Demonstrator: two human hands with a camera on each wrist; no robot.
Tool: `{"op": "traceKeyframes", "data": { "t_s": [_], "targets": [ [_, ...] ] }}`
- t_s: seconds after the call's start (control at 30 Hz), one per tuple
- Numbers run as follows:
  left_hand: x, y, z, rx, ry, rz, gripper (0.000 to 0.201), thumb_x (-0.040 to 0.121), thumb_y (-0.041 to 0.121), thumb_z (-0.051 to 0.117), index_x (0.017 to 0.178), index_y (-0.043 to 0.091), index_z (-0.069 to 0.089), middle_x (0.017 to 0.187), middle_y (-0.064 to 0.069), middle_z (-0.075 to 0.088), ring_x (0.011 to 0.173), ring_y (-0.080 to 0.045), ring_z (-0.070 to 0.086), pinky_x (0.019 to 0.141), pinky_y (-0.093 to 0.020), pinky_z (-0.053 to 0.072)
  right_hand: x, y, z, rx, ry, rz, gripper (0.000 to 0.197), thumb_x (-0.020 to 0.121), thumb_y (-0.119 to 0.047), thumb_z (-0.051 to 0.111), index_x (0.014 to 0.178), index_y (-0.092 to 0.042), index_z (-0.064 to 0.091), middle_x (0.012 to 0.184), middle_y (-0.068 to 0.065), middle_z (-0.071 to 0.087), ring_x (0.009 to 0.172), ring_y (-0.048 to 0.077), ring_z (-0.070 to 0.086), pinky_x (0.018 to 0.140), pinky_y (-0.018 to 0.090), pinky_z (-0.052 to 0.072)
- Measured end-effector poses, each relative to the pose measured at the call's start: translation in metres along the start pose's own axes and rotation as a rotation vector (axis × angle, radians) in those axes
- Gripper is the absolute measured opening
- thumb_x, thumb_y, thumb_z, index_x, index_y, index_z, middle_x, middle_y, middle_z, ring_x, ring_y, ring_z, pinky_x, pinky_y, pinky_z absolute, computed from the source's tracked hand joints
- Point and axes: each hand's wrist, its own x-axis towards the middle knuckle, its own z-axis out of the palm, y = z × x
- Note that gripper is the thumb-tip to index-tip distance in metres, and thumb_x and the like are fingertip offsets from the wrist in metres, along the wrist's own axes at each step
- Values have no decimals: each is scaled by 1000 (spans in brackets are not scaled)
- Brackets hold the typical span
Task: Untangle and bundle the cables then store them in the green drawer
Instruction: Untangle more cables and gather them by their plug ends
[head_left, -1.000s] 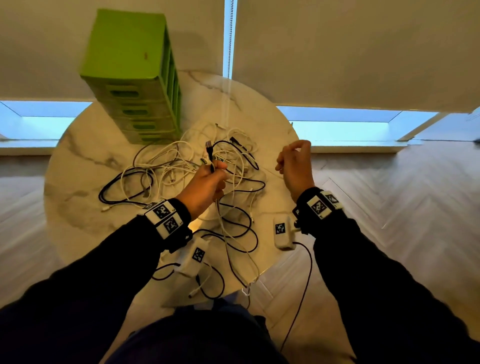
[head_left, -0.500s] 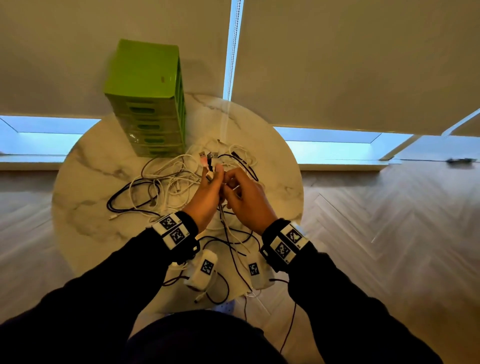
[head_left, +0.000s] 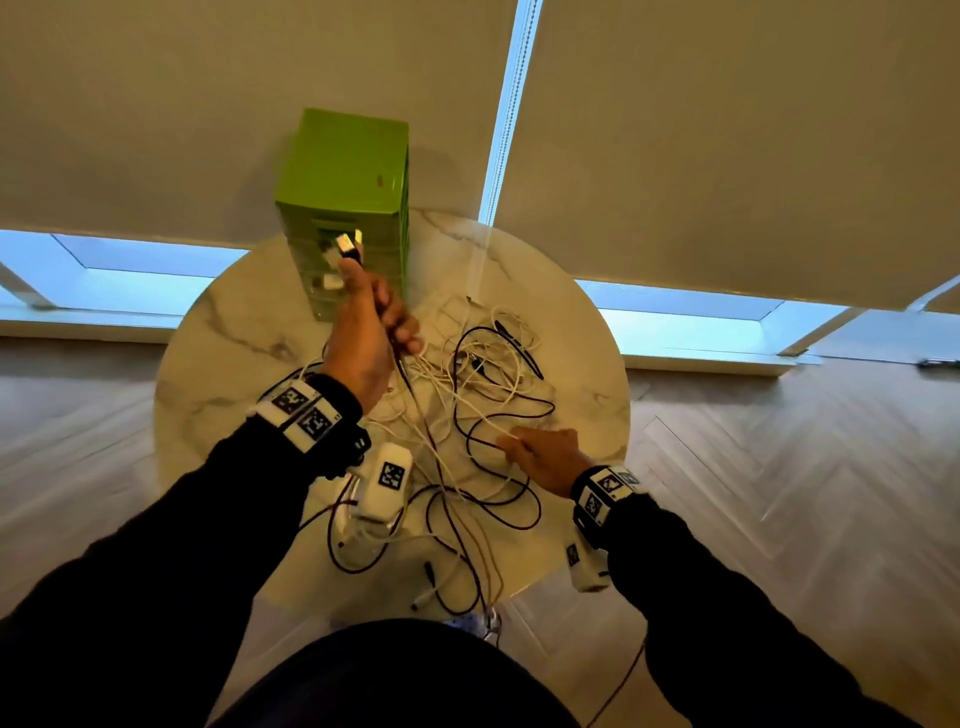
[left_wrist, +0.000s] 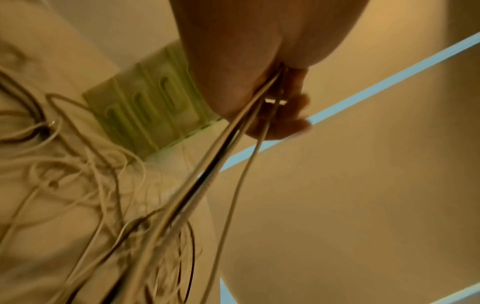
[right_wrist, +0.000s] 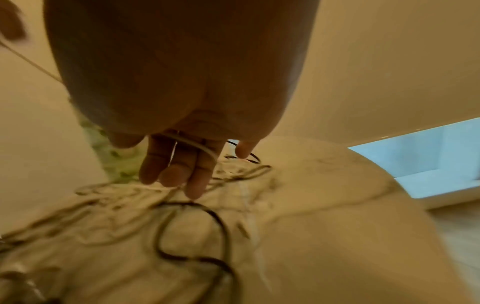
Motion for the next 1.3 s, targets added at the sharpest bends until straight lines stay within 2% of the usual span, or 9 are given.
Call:
{"op": "traceKeyframes", "data": {
  "t_s": [0.1, 0.27, 0.43, 0.63, 0.87, 0.97, 1.03, 1.17, 1.3],
  "targets": [
    [11, 26, -13, 63, 41, 43, 52, 104, 60, 18, 73, 23, 36, 58, 8, 28, 49, -10, 23, 51, -29, 19, 7, 25, 8, 75, 32, 95, 45, 104, -56, 28, 81, -29, 55, 80, -8, 66, 87, 17, 62, 96, 42, 35],
    [8, 13, -24, 438, -13, 37, 48, 105, 57, 28, 73, 24, 40, 57, 10, 35, 50, -8, 31, 51, -26, 26, 27, 4, -20, 434, 136, -25, 48, 106, -43, 38, 75, -13, 58, 60, 0, 58, 59, 17, 62, 67, 31, 51],
    [-8, -21, -7, 653, -103, -155, 52, 106, 52, 31, 82, 17, 60, 72, 3, 63, 51, 2, 53, 57, -23, 36, 32, -59, -62, 400, 209, -190, 51, 108, -44, 35, 75, -13, 57, 56, 2, 59, 57, 23, 63, 69, 31, 49],
    [-4, -27, 17, 355, -78, -260, 54, 107, 53, 26, 86, 16, 61, 84, 1, 68, 61, -10, 56, 57, -26, 42, 29, -104, -64, 202, 106, -414, 35, 109, -36, 36, 82, -26, 56, 67, -14, 56, 62, 3, 54, 68, 32, 46],
    [21, 13, 10, -86, 22, -103, 46, 106, 54, 29, 76, 22, 44, 60, 8, 48, 62, -13, 60, 64, -28, 52, 29, -51, -18, 272, -73, -306, 49, 107, -49, 30, 78, -17, 52, 72, 2, 58, 65, 13, 52, 74, 33, 46],
    [34, 43, -2, -68, 80, -24, 46, 105, 57, 30, 73, 26, 41, 55, 9, 38, 47, -6, 41, 42, -19, 32, 29, -23, -7, 238, -103, -241, 42, 109, -41, 31, 77, -21, 50, 74, 4, 55, 69, 17, 50, 76, 35, 43],
    [43, 62, -13, -58, 79, 43, 46, 105, 58, 30, 72, 26, 40, 55, 8, 32, 45, -5, 29, 44, -21, 20, 31, -6, -4, 165, -129, -189, 41, 109, -39, 29, 74, -26, 46, 74, 1, 52, 71, 19, 48, 82, 40, 44],
    [47, 75, -25, 89, 56, 104, 43, 107, 51, 31, 75, 26, 41, 56, 8, 34, 47, -9, 24, 47, -24, 21, 44, 11, -11, 219, 66, -72, 42, 106, -48, 33, 75, -26, 51, 72, -3, 55, 69, 18, 54, 81, 48, 52],
    [27, 36, -19, 456, -27, -27, 41, 106, 51, 38, 77, 25, 48, 58, 11, 40, 51, -8, 32, 48, -24, 28, 56, -34, -47, 296, 239, -183, 39, 108, -40, 38, 73, -26, 48, 68, -7, 50, 63, 9, 47, 68, 30, 39]
  ]
}}
